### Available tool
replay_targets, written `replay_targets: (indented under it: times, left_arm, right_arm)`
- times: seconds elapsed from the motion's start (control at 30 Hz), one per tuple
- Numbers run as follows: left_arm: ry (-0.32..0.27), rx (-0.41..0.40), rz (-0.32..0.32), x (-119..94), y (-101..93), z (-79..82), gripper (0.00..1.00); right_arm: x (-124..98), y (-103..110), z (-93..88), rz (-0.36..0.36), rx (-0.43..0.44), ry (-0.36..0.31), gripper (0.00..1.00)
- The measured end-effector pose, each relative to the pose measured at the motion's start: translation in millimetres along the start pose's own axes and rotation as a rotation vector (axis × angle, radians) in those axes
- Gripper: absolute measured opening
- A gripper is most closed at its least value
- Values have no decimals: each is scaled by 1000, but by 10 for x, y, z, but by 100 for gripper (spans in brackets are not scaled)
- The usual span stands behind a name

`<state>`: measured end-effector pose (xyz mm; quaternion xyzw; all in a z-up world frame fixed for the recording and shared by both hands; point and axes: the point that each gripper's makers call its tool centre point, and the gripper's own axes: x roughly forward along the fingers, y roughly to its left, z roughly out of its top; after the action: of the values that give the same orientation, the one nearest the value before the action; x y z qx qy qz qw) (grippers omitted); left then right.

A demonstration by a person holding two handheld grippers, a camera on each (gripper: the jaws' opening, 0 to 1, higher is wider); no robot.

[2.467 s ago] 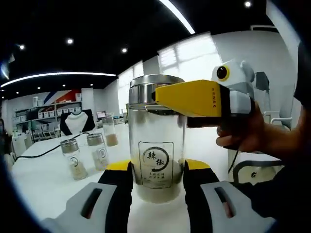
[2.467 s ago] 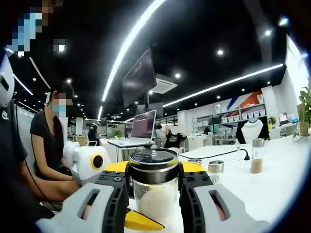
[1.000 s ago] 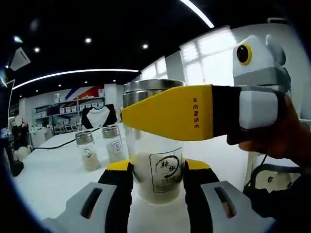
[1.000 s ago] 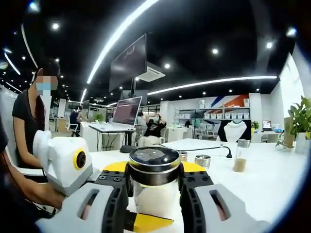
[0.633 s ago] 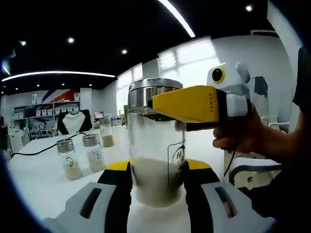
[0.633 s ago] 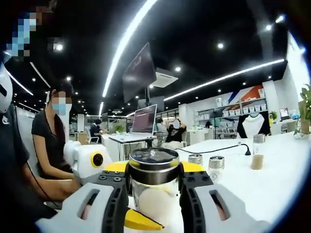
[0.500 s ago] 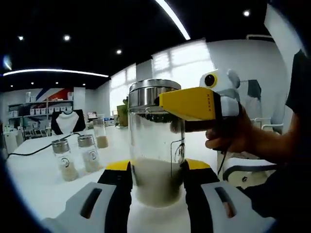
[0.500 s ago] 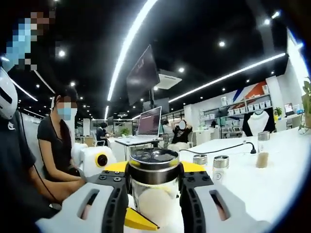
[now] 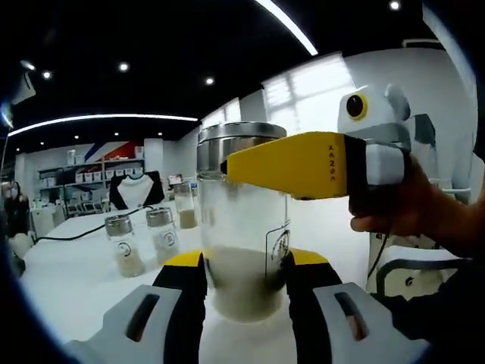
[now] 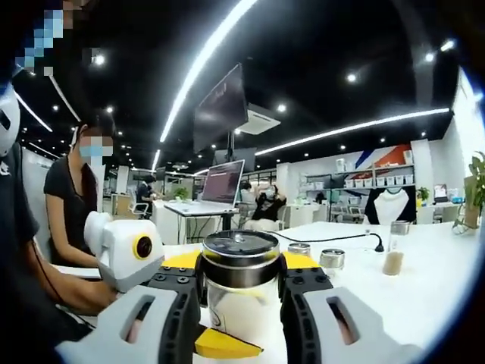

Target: Rotate the seasoning bottle until the label or dispensing opening points toward the visible target arrow and the bottle remains upright within the marked orientation range

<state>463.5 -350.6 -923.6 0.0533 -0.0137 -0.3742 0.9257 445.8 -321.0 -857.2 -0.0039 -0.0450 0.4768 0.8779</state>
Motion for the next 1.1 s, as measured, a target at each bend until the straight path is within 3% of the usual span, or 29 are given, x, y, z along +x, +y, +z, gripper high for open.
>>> replay_targets:
  times: [0.2,0.5,0.7,0.83,1.1]
  left_arm:
    - [22,-7,-1,9,19,-61,43]
    - [-6,-24,-80,7,-6,-34,43]
    - [34,-52,-109,-10,17,-107,45]
    - [60,-29,-99,-23,86,-159,65]
    - [51,-79,-72,-73,249,-134,84]
  right_arm:
    - [11,-19,-60,-23,-5,22,37]
    - [-1,-67,-40,-34,23,47,36]
    - [50,-102,-60,-26,7,64,36]
    - [68,-198,-51,-30,7,64,36]
    - [88,-518,-93,-52,8,78,35]
